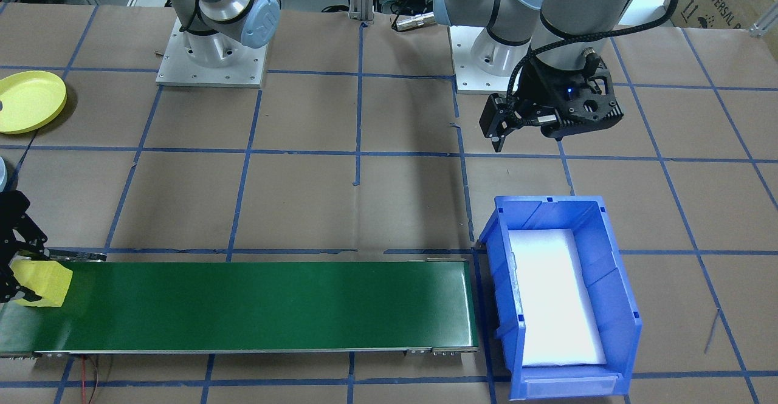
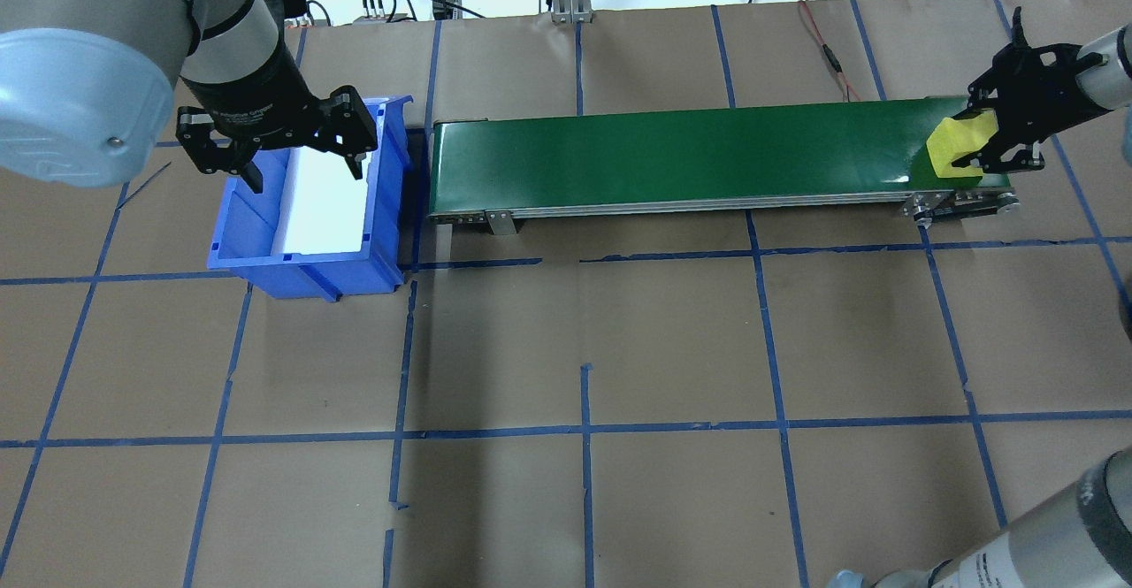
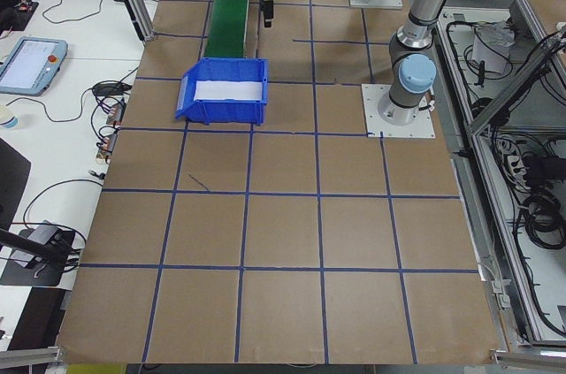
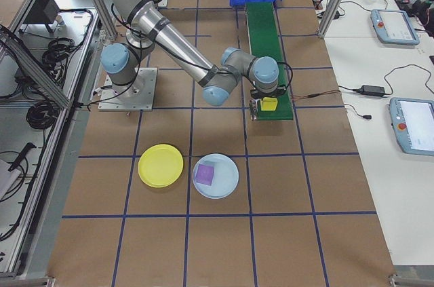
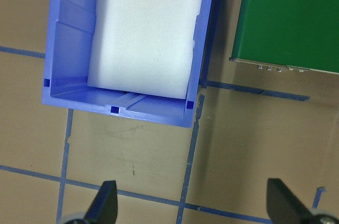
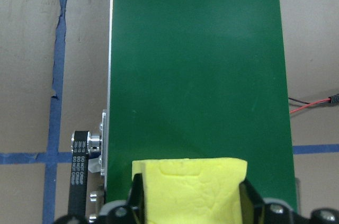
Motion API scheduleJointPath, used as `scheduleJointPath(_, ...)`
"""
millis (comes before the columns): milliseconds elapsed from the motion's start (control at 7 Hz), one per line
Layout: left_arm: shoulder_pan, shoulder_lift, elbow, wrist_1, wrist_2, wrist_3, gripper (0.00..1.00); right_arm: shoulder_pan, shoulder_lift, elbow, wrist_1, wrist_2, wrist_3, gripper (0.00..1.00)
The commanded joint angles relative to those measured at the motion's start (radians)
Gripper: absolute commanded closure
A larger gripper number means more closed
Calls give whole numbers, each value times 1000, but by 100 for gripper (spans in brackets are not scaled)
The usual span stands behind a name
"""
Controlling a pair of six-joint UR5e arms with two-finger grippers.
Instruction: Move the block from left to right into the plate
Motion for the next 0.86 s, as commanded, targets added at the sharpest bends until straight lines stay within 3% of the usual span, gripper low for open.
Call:
scheduleJointPath(0, 0, -1, 2, 2, 0, 0, 0, -9, -81, -7, 5, -70, 23, 90)
scheduleJointPath(143, -2, 0, 2, 2, 0, 1, 0, -53, -154, 2, 42, -147, 32, 90)
scheduleJointPath(286, 0, 0, 2, 2, 2, 1, 0, -152, -229, 10, 185, -155, 35, 91)
scheduleJointPath(429, 0, 0, 2, 2, 2, 1, 0, -281, -247, 27, 259, -145, 20, 91)
scheduleJointPath(714, 0, 0, 0, 0, 0, 1, 0, -412, -271, 38, 280, -155, 21, 91)
